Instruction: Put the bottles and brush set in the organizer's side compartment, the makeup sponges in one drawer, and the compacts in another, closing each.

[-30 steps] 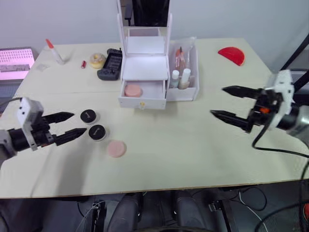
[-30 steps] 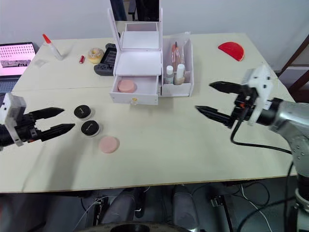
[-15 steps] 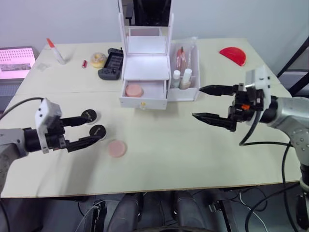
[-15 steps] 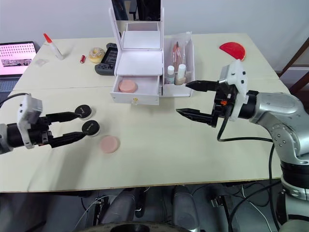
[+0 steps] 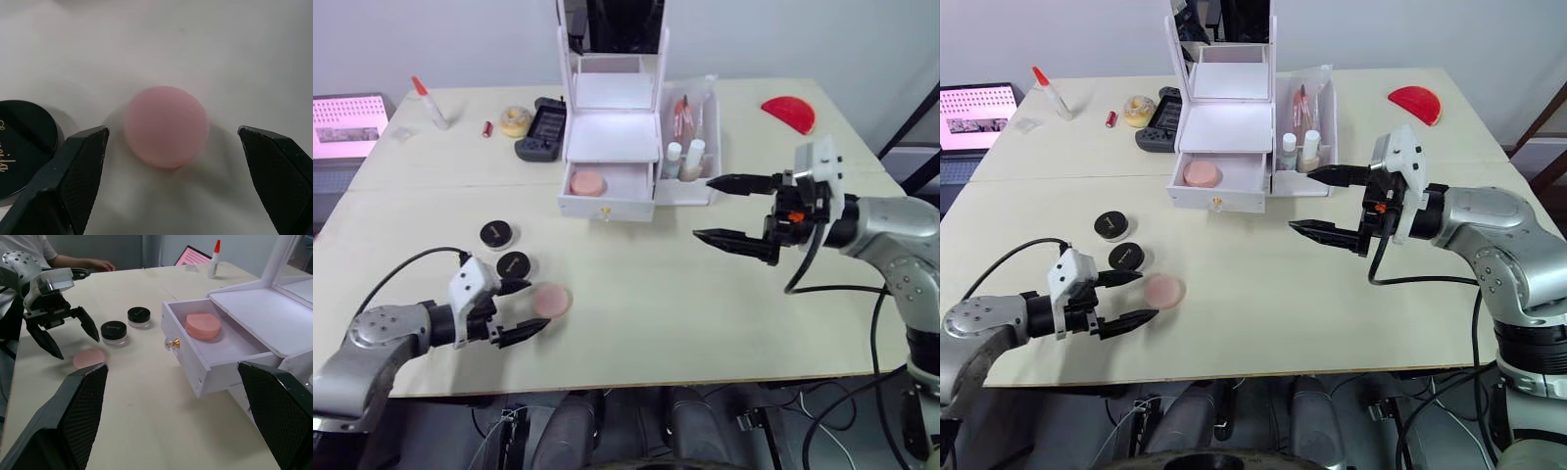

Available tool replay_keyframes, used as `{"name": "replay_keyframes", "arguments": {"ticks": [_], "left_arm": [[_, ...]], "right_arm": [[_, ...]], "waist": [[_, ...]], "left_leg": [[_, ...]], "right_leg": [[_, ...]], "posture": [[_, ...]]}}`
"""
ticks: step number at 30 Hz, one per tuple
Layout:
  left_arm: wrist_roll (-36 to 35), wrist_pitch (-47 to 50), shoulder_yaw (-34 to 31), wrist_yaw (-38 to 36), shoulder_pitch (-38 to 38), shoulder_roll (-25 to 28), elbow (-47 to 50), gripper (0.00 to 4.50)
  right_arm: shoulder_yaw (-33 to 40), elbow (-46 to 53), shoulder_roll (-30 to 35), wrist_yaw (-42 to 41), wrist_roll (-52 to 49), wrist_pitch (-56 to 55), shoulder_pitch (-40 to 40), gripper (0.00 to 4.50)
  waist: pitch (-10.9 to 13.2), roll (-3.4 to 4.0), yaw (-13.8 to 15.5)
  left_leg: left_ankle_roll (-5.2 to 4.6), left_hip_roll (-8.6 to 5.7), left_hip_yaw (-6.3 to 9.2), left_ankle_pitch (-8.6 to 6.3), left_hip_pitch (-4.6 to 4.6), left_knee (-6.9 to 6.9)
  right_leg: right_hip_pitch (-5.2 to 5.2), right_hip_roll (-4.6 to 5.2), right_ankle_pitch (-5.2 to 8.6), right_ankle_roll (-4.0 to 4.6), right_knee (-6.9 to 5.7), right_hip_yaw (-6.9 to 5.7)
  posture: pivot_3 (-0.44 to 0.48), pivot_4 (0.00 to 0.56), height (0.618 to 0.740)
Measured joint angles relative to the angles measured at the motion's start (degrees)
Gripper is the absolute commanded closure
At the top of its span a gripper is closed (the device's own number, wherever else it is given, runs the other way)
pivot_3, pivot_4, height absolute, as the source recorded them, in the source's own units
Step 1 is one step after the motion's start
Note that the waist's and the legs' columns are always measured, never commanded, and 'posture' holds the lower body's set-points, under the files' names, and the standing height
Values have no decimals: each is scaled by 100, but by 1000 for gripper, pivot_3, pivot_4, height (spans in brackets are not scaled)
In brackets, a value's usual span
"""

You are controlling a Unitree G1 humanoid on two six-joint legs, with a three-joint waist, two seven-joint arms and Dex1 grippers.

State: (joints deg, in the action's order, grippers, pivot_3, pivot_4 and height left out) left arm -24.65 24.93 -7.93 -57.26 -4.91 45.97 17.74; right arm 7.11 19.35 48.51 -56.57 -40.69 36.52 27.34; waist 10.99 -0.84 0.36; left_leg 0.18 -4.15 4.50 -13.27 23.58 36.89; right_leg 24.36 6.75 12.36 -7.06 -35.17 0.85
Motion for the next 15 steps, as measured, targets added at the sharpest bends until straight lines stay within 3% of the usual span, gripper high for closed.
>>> {"name": "replay_keyframes", "arguments": {"ticks": [15], "left_arm": [[372,-303,920,-240,1050,-323,-1041,66]], "right_arm": [[68,306,2,342,-75,315,-212,0]], "waist": [[-5,8,43]], "left_leg": [[-1,-3,2,1,-1,7]], "right_leg": [[-7,-4,-1,-1,-3,-5]], "posture": [[0,150,738]]}}
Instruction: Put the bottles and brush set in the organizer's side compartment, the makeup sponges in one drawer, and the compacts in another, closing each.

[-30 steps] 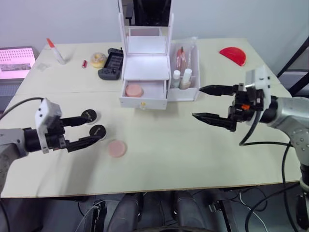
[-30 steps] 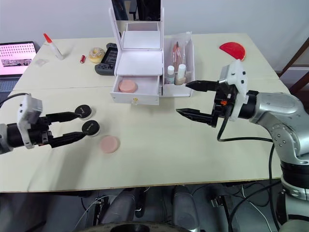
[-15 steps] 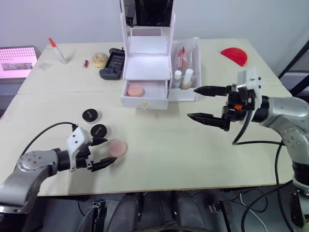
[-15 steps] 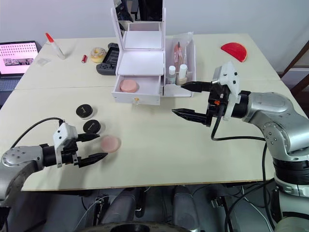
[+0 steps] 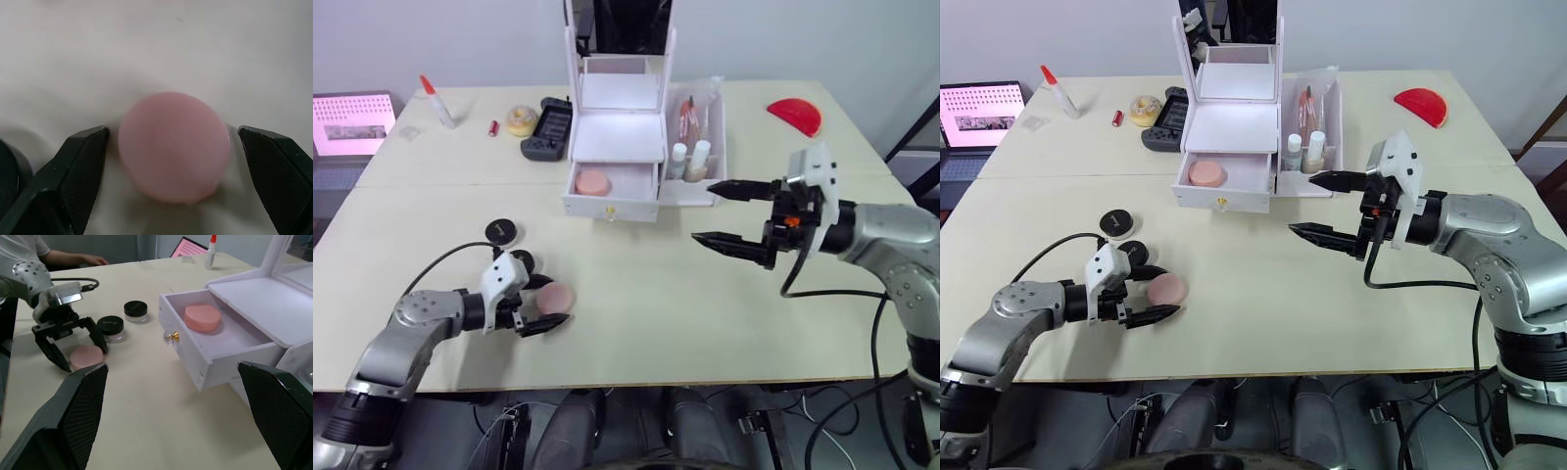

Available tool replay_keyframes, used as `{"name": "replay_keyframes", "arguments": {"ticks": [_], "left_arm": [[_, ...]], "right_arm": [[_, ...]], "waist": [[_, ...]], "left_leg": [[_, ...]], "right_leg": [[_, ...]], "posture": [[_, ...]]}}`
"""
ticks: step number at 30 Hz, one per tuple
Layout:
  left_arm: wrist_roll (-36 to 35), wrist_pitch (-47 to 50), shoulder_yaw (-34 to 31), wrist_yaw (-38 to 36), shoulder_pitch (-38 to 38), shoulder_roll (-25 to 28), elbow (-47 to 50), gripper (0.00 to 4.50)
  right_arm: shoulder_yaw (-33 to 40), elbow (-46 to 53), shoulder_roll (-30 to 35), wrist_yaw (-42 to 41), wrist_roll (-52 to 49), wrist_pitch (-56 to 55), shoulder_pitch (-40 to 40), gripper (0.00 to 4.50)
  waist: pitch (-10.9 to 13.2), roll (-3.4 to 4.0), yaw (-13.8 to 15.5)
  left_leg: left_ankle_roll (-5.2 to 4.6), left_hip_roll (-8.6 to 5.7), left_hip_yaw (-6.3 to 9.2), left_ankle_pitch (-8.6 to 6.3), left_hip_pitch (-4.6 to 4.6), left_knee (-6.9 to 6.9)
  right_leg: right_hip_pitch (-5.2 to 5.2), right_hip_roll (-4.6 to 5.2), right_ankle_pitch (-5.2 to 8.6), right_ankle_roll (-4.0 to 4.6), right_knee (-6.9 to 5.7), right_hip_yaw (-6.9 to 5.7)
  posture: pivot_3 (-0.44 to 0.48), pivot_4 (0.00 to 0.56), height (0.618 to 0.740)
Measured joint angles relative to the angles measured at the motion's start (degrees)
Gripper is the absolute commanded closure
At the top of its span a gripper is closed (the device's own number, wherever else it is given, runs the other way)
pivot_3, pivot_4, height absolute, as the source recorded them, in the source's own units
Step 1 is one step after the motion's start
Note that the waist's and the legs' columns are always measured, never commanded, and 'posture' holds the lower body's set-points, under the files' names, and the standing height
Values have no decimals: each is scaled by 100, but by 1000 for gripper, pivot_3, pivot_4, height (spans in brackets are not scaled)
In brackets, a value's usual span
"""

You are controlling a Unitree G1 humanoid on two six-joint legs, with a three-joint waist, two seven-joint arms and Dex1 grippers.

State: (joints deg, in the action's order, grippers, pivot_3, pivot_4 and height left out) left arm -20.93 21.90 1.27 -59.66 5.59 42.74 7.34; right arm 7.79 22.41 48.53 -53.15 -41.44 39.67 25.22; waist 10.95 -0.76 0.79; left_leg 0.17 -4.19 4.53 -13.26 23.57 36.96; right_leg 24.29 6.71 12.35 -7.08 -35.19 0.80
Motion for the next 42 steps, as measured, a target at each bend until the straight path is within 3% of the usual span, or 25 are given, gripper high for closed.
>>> {"name": "replay_keyframes", "arguments": {"ticks": [5,8,10,18,23,28,33,37,42], "left_arm": [[-2,5,31,-141,153,-63,-187,66],[9,4,28,-158,186,-64,-244,927],[20,6,13,-168,210,-63,-293,1841],[-194,288,-18,-352,183,27,-132,1858],[-623,806,-252,-473,287,397,458,1858],[-1315,1489,-810,-628,1238,953,681,1858],[-1728,1946,-855,-933,2893,1124,149,1858],[-1500,1850,-358,-1001,4450,430,-948,1858],[-612,954,481,-1215,5508,-563,-2696,1858]], "right_arm": [[99,118,5,111,-51,96,-33,0],[168,119,5,144,-51,120,-48,0],[188,122,5,167,-50,120,-50,0],[182,120,5,165,-26,100,-48,0],[175,26,3,154,59,14,-45,0],[163,-54,-4,111,83,-66,-36,0],[104,-161,-19,58,200,-172,-21,0],[23,-242,-65,49,251,-275,60,0],[4,-235,-105,114,286,-300,52,0]], "waist": [[-1,2,10],[-2,3,5],[-2,3,-6],[-2,3,-10],[4,-4,-10],[5,-5,-12],[5,-6,-15],[6,-9,-3],[8,-11,-19]], "left_leg": [[0,-1,1,0,-1,3],[0,-1,2,0,-1,2],[0,0,2,0,-1,1],[0,0,1,0,-1,-1],[0,2,4,0,5,-1],[0,1,4,0,8,1],[-1,0,3,1,7,3],[-1,-2,8,2,7,12],[-3,-2,3,2,7,8]], "right_leg": [[-5,1,0,0,0,-2],[-5,2,0,0,0,-2],[-4,2,0,0,1,-1],[-2,2,1,-1,3,-1],[5,1,1,0,3,-2],[4,-12,1,-2,3,-7],[3,-18,-6,-14,0,-7],[-8,-22,-10,-23,1,-15],[-1,-23,-12,-28,-2,-11]], "posture": [[0,150,738],[0,150,738],[0,150,738],[0,150,738],[0,150,738],[0,150,738],[0,150,738],[0,150,738],[0,150,738]]}}
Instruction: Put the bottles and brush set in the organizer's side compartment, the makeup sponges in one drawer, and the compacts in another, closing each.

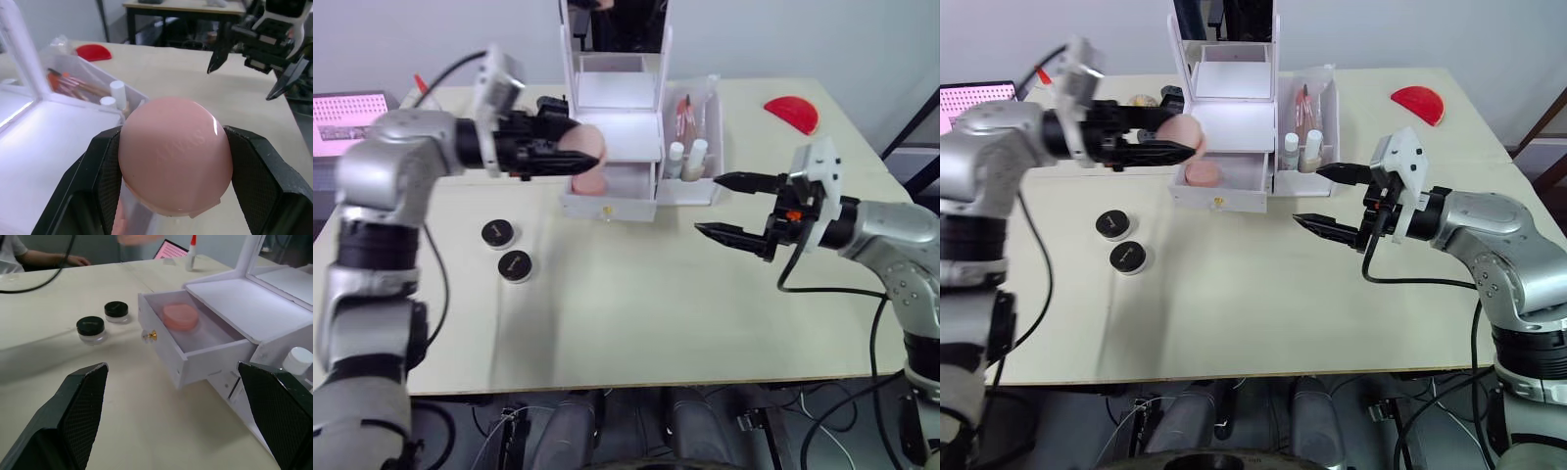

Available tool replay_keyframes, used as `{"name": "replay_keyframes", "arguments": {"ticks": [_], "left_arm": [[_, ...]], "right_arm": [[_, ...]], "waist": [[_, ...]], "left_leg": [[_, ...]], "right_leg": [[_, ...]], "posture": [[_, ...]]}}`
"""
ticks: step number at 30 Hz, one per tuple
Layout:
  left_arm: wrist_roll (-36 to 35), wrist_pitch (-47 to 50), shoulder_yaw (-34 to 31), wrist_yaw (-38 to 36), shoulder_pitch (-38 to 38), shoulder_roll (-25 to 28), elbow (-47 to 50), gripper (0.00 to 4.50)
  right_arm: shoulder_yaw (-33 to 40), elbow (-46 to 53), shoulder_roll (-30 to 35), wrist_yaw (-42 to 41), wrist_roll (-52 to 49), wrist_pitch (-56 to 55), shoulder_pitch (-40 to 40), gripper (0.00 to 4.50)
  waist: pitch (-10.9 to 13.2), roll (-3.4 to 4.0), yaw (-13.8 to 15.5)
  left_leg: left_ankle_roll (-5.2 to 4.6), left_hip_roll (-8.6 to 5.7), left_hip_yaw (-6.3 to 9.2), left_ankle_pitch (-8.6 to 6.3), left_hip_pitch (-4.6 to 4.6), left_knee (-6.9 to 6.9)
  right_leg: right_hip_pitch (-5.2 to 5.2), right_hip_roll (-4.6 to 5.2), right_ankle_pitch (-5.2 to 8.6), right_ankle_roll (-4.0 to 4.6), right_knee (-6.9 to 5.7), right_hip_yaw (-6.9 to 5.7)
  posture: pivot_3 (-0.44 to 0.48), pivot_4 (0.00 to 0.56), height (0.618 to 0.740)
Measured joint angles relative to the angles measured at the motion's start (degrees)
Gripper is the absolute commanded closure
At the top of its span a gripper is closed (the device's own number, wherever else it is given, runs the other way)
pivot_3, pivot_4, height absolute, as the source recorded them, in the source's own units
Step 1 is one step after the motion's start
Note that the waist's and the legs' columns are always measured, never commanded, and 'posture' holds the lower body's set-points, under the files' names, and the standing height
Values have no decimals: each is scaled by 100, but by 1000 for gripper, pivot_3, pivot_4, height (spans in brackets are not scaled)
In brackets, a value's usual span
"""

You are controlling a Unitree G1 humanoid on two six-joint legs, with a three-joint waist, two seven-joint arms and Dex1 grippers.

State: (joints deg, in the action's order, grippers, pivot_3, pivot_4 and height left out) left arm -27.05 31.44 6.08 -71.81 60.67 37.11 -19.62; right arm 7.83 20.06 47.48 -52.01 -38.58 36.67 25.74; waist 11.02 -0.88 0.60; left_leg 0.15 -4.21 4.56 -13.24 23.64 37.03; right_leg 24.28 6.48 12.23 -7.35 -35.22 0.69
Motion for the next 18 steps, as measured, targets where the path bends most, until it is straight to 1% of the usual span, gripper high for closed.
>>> {"name": "replay_keyframes", "arguments": {"ticks": [2,4,6,9,14,18], "left_arm": [[353,-467,246,-82,236,-346,-674,1858],[605,-838,363,-158,355,-577,-1265,1858],[850,-1209,397,-184,534,-824,-1911,1858],[1080,-1605,404,-233,684,-1084,-2468,1858],[1340,-1975,386,-209,744,-1375,-3009,1858],[1431,-2075,368,-229,745,-1500,-3096,1858]], "right_arm": [[3,15,-6,23,6,0,-1,0],[8,24,-11,91,13,4,-3,0],[36,79,-11,172,10,36,-18,0],[71,201,-12,257,4,63,-53,0],[185,296,-5,357,-46,177,-135,0],[218,353,6,395,-97,229,-143,0]], "waist": [[0,0,-17],[1,-1,-47],[1,-2,-46],[1,-2,-33],[2,-2,-8],[2,-3,-4]], "left_leg": [[0,1,-2,0,0,-1],[-1,1,-3,-1,2,-4],[-2,2,1,-1,6,-3],[-2,1,2,-1,12,0],[-2,-1,2,-1,18,7],[-2,-1,3,-1,19,7]], "right_leg": [[2,1,0,0,0,3],[6,0,0,-1,1,4],[10,0,0,-2,-1,2],[13,1,-3,-7,-1,1],[14,2,-7,-14,0,1],[15,2,-8,-15,0,1]], "posture": [[0,150,738],[0,150,738],[0,150,738],[0,150,738],[0,150,738],[0,150,738]]}}
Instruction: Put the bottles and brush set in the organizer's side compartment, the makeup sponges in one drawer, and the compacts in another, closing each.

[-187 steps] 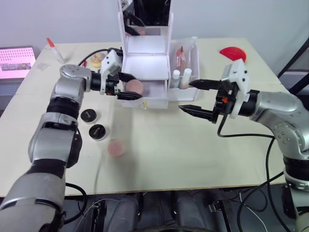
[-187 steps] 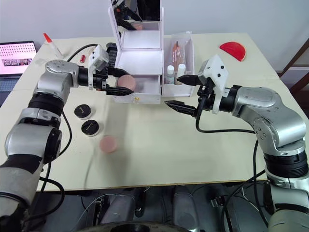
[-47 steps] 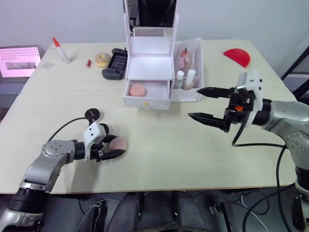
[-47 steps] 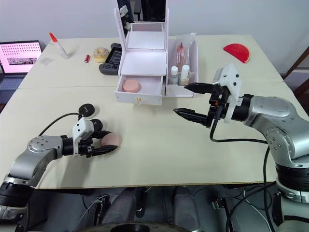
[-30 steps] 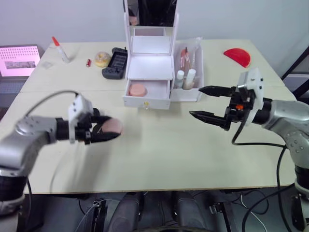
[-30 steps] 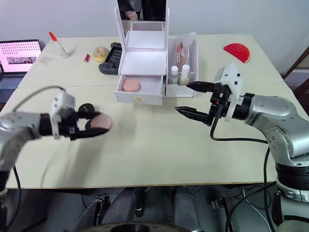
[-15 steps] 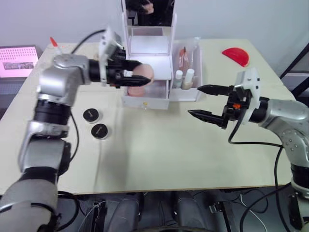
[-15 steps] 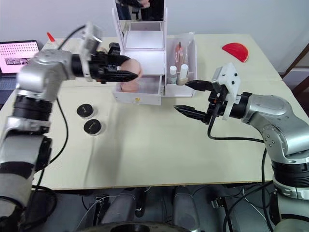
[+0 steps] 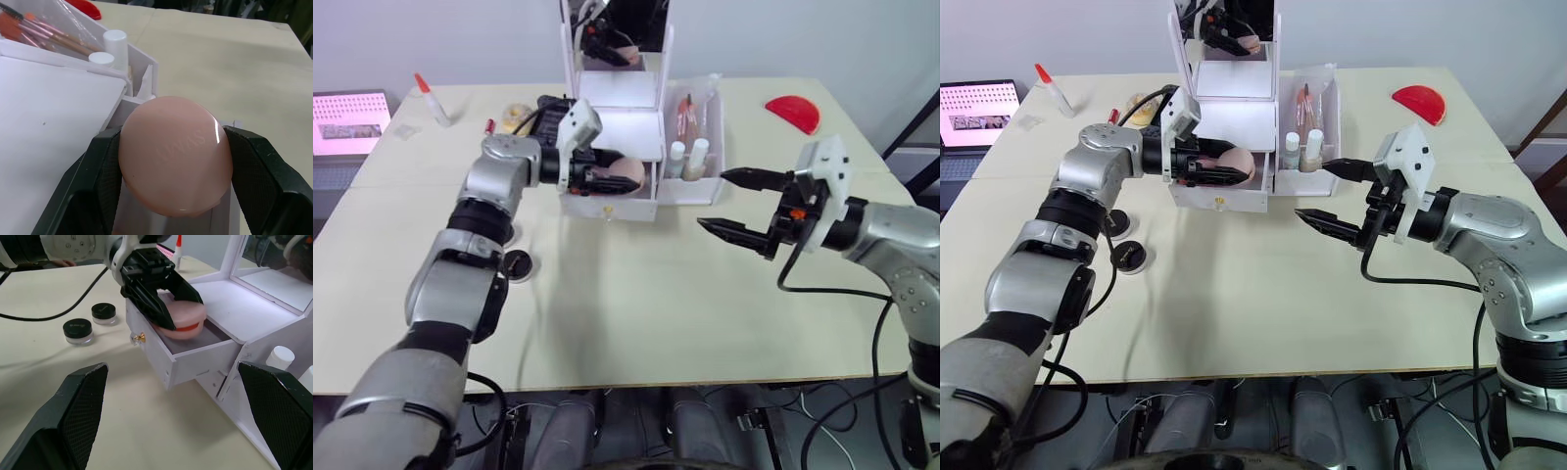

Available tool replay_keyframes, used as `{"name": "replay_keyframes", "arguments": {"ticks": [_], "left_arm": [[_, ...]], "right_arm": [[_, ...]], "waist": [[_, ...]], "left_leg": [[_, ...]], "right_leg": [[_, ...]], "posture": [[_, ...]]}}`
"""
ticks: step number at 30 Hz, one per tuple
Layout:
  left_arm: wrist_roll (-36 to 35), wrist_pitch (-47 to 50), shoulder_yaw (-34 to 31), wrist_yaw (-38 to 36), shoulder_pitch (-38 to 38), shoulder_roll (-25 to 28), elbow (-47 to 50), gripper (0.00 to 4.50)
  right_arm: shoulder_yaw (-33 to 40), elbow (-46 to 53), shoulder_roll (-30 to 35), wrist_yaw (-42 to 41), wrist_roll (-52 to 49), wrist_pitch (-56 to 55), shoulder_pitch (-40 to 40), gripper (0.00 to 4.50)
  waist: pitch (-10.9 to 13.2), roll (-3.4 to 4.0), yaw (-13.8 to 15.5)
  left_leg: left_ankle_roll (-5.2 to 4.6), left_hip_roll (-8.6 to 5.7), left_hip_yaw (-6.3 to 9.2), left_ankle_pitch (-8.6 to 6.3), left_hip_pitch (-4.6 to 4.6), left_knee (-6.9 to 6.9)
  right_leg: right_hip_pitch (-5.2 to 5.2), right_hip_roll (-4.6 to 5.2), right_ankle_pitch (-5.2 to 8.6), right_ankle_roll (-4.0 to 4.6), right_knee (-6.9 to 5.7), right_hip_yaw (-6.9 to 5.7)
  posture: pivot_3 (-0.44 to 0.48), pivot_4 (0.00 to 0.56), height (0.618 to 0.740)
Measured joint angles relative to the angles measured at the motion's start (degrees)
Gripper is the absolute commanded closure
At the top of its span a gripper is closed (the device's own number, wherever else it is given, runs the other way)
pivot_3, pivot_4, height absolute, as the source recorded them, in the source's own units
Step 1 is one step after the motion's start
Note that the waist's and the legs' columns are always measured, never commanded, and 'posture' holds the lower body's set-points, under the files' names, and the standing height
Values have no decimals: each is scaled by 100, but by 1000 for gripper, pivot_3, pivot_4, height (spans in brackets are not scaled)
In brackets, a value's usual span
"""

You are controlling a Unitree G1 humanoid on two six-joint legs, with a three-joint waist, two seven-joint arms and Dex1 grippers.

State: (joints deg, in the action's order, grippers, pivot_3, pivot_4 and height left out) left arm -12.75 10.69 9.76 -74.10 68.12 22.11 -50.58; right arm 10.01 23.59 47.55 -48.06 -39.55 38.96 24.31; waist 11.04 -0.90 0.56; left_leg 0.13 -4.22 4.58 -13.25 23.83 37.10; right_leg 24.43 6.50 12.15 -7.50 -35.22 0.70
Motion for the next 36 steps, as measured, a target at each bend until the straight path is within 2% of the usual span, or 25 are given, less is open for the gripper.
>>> {"name": "replay_keyframes", "arguments": {"ticks": [4,6,8,17,21,24,29,31,36], "left_arm": [[89,-27,-11,-18,1,-20,-2,1858],[101,-27,-17,-25,1,-28,-3,837],[108,-29,-31,-23,1,-28,-4,15],[92,183,-174,-208,2,7,101,15],[-222,800,-358,-660,-49,354,839,15],[-500,1273,-486,-1043,-304,848,1633,858],[-820,2041,-506,-1356,-1322,1511,2712,3309],[-820,2115,-502,-1357,-1620,1693,2943,4449],[-505,1728,-367,-1057,-1949,1762,3070,4486]], "right_arm": [[3,12,14,25,-8,49,-66,0],[3,15,15,40,-11,57,-66,0],[3,22,15,46,-11,60,-66,0],[0,34,13,47,-13,60,-64,0],[-8,39,7,53,-13,61,-61,0],[-4,51,6,62,-14,62,-69,0],[70,100,14,76,-19,64,-161,0],[114,99,18,76,-19,64,-186,0],[164,96,25,55,-16,64,-186,0]], "waist": [[0,0,-1],[0,0,0],[0,0,0],[0,0,-3],[0,0,-47],[-1,2,-123],[-1,3,-148],[-1,3,-124],[-1,3,-47]], "left_leg": [[0,0,0,0,0,0],[0,0,0,0,0,0],[0,0,0,0,0,0],[0,0,0,0,0,1],[0,0,1,0,1,-1],[0,0,5,0,-4,-3],[0,1,8,0,-8,-3],[0,1,7,0,-8,-1],[0,-2,7,0,-7,2]], "right_leg": [[0,0,0,0,0,0],[0,0,0,0,-1,0],[0,0,0,-1,-1,0],[0,-1,-1,-1,-2,0],[3,-1,-1,-1,-6,0],[4,-1,-1,-1,-17,0],[4,-2,0,1,-25,1],[3,-2,0,1,-23,1],[-3,2,0,2,-15,2]], "posture": [[0,150,738],[0,150,738],[0,150,738],[0,150,738],[0,150,738],[0,150,738],[0,150,738],[0,150,738],[0,150,738]]}}
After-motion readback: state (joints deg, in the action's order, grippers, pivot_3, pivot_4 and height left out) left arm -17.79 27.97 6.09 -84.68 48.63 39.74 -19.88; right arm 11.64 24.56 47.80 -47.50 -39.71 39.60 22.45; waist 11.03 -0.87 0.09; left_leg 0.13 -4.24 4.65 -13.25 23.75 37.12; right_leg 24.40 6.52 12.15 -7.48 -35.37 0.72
